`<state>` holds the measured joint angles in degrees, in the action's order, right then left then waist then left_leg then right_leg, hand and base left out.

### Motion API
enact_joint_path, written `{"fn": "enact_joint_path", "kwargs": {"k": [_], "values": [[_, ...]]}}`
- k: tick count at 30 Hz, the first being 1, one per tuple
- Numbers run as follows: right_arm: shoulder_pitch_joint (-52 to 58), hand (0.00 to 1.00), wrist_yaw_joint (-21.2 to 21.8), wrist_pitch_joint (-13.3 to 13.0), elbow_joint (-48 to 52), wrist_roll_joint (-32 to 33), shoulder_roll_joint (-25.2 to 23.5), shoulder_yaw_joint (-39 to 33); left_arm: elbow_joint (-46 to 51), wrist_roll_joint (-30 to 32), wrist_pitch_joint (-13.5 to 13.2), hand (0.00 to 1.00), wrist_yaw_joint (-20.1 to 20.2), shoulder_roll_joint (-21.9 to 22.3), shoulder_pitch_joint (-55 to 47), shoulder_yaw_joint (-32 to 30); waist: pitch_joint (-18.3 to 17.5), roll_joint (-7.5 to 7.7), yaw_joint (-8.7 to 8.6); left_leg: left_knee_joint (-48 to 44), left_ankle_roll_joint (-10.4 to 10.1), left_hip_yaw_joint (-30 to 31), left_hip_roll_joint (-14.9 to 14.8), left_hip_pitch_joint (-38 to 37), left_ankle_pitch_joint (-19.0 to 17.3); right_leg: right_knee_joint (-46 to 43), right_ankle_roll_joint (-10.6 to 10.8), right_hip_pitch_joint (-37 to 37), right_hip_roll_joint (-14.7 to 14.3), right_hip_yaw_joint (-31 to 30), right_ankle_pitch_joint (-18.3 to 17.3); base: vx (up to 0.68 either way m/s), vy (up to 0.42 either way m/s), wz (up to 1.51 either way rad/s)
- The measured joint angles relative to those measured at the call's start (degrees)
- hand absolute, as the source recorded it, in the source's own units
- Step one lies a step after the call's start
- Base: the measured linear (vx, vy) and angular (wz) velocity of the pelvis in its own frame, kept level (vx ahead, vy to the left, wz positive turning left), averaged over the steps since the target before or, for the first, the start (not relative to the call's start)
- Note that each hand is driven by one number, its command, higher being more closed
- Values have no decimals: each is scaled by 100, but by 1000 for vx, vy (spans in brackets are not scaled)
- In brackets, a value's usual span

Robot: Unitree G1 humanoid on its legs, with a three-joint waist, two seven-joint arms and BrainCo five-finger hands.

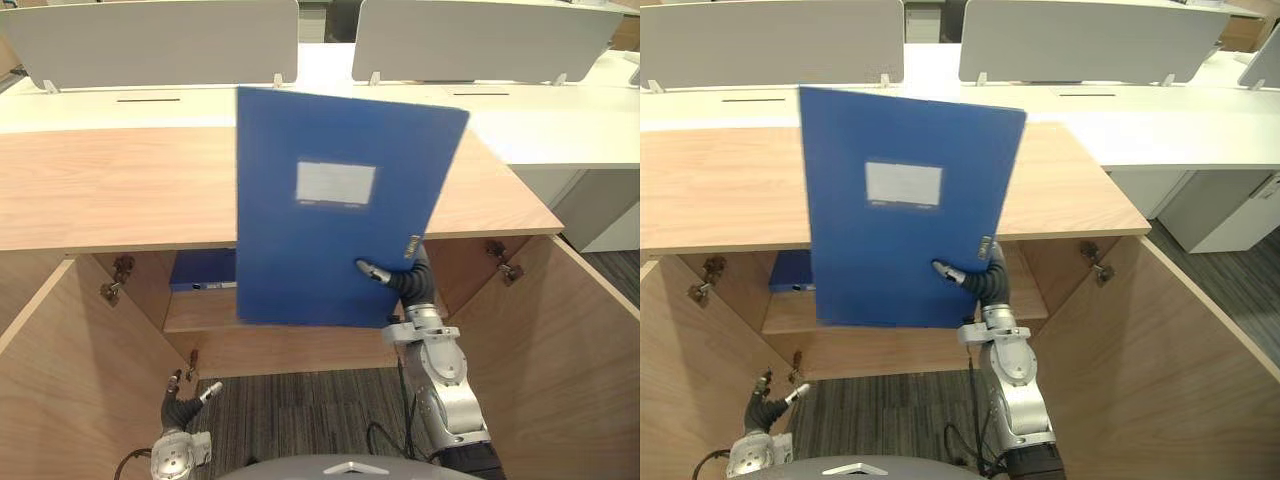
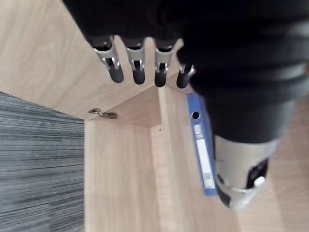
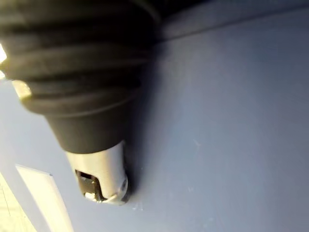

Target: Walk over to the cabinet, pick up the folder, carry it to the office cabinet, place the folder inside the office cabinet, then close the office cabinet door

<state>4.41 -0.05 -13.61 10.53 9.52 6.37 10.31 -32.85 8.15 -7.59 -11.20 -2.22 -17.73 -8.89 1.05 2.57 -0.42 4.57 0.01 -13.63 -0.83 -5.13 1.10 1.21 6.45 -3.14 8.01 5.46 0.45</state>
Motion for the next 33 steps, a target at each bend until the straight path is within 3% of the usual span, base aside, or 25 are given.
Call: {"fn": "enact_joint_path", "kwargs": {"k": [5,8,11,15,20,26,33], "values": [[-139,100,-11,-1,-9,-498,317,602,-470,104,13,0,31,-133,110,170,204,-33,39,-5,-10,-64,-3,235,12,-186,-18,358,1,-87,-9,-30,-3,-7],[-967,100,-70,-16,-284,-865,470,991,-695,106,11,0,8,-387,625,292,780,57,26,-784,14,-78,-88,1036,-145,-735,-93,1055,19,-164,-62,-115,-15,-3],[-1827,100,-198,-6,-796,-1250,659,1316,-725,105,5,0,-42,-504,1274,365,1415,-59,52,-1867,34,-29,-277,1963,-459,-1339,-106,1762,-5,-172,-158,-196,-40,4],[-2100,100,-257,38,-994,-1661,931,1669,-716,87,-9,0,-111,-583,1650,529,1842,-172,87,-2667,74,62,-385,2898,-666,-2255,-118,2733,33,-181,-425,-166,11,6],[-2093,100,-265,108,-978,-1661,1261,1720,-591,-71,-24,0,-119,-502,1750,697,2123,-278,91,-3581,60,117,-566,3924,-964,-3268,-181,3793,77,-194,-779,-133,-8,5],[-2248,100,-434,164,-875,-1182,1285,953,32,-240,-93,0,-121,-239,1976,679,2513,-361,193,-4217,64,144,-791,4876,-1044,-3946,-292,4777,74,-151,-944,-93,-41,-5],[-2866,100,-848,161,-969,72,1496,-159,306,-419,-237,0,-107,-191,2133,658,2551,-385,292,-4727,63,367,-907,5737,-1125,-4518,-376,5552,76,-5,-1123,-6,-50,6]]}}
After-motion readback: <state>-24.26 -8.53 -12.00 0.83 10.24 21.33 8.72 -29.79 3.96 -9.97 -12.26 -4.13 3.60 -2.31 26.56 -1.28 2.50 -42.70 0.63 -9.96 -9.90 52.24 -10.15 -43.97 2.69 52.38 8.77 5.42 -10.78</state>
